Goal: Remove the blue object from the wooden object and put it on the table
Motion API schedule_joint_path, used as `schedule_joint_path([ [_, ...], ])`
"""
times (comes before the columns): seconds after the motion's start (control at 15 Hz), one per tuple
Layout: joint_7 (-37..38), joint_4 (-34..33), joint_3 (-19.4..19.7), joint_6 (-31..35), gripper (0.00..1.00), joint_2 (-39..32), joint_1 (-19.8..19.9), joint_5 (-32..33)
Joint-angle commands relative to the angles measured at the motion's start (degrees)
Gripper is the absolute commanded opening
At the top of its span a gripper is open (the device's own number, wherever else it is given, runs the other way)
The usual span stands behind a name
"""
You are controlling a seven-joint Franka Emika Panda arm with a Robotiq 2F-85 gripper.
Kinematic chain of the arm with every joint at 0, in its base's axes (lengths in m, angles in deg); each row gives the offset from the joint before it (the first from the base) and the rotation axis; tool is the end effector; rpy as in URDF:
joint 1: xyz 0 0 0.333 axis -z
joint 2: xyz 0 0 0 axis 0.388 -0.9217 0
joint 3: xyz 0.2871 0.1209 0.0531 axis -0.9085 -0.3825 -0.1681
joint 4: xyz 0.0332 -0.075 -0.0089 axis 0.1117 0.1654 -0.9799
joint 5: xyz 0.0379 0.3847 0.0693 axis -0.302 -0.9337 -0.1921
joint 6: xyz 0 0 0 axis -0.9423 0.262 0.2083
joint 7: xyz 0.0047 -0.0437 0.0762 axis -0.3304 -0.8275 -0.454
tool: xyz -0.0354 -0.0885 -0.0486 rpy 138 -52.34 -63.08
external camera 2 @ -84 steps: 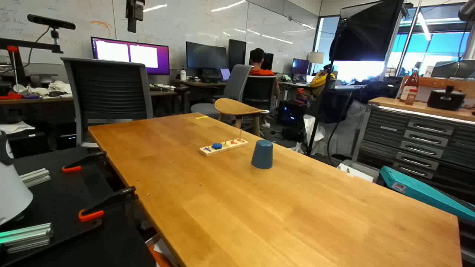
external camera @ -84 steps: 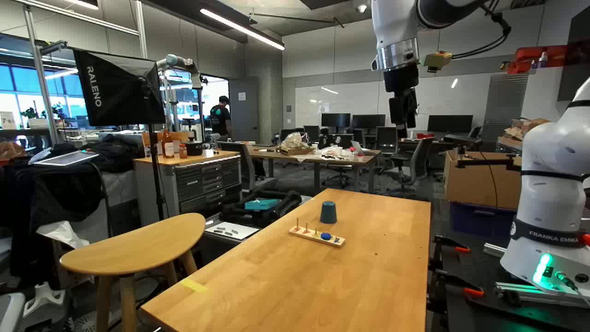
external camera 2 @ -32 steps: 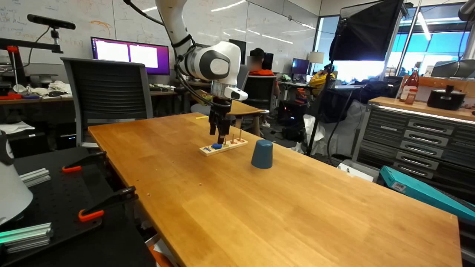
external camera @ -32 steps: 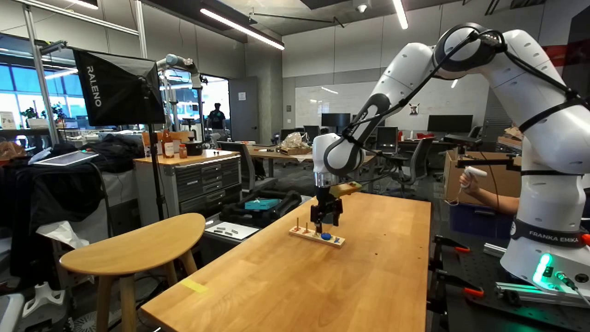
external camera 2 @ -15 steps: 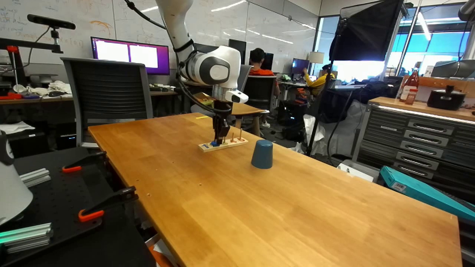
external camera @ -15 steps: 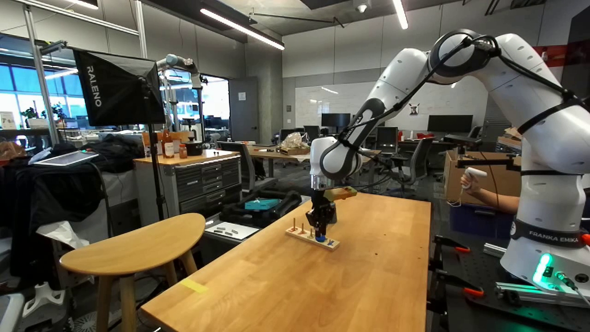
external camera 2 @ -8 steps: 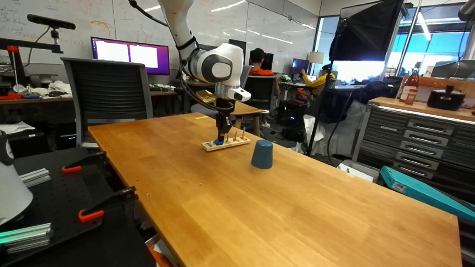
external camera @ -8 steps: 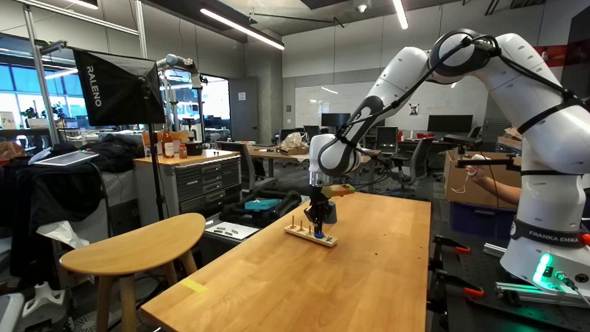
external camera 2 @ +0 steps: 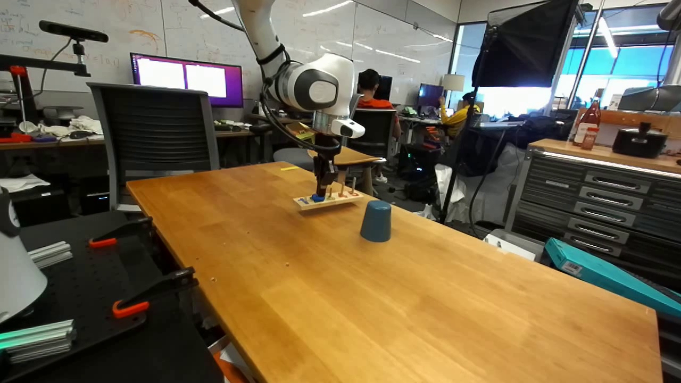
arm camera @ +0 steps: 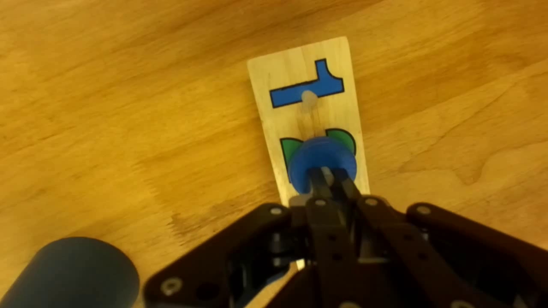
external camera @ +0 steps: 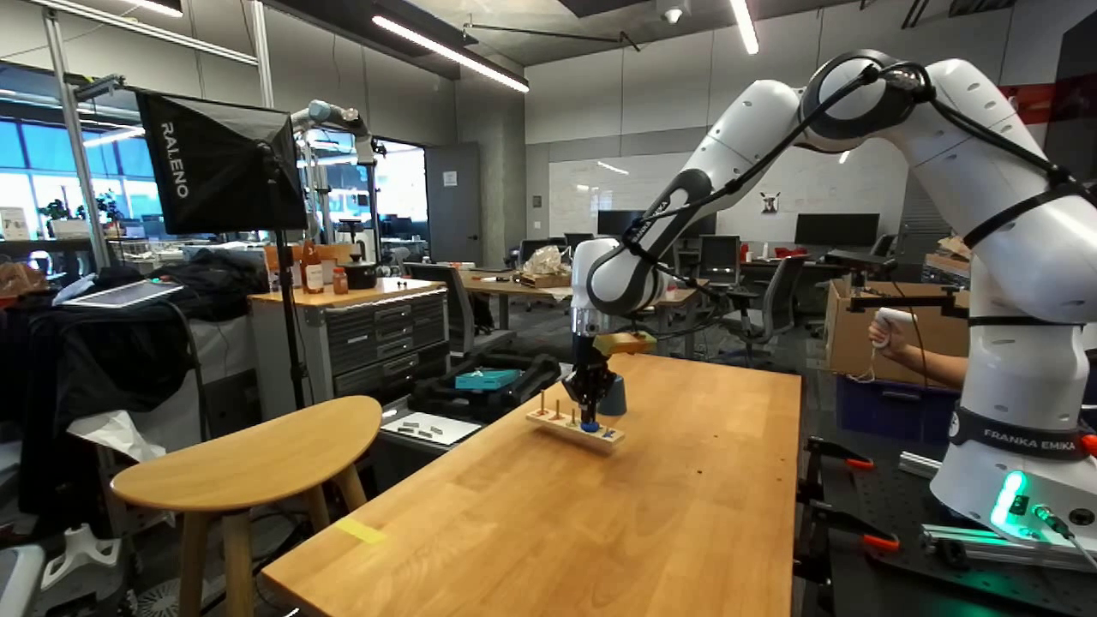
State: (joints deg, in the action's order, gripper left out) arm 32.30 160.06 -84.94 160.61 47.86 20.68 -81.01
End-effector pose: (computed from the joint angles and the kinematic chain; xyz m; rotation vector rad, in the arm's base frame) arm 0.6183 0.0349 0.1858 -3.0161 0.5471 0.0185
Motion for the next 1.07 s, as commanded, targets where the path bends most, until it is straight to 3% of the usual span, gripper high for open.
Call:
schedule_joint_path([
  [0.0, -0.2, -1.0, 2.1, -2.2, 0.07, -0.7, -0.4, -0.1],
  [0.4, -0.2, -0.5, 2.7, -2.9, 0.08, -1.3, -0.5, -0.1],
  [0.47, -0.2, -0.4, 2.8, -3.1, 0.33, -1.3, -0.6, 0.0],
  [0.53, -0.2, -0.3, 2.8, -3.1, 0.34, -1.3, -0.6, 0.0],
  [1.0, -0.1, 0.6, 3.0, -2.7, 0.86, -0.7, -1.8, 1.5],
])
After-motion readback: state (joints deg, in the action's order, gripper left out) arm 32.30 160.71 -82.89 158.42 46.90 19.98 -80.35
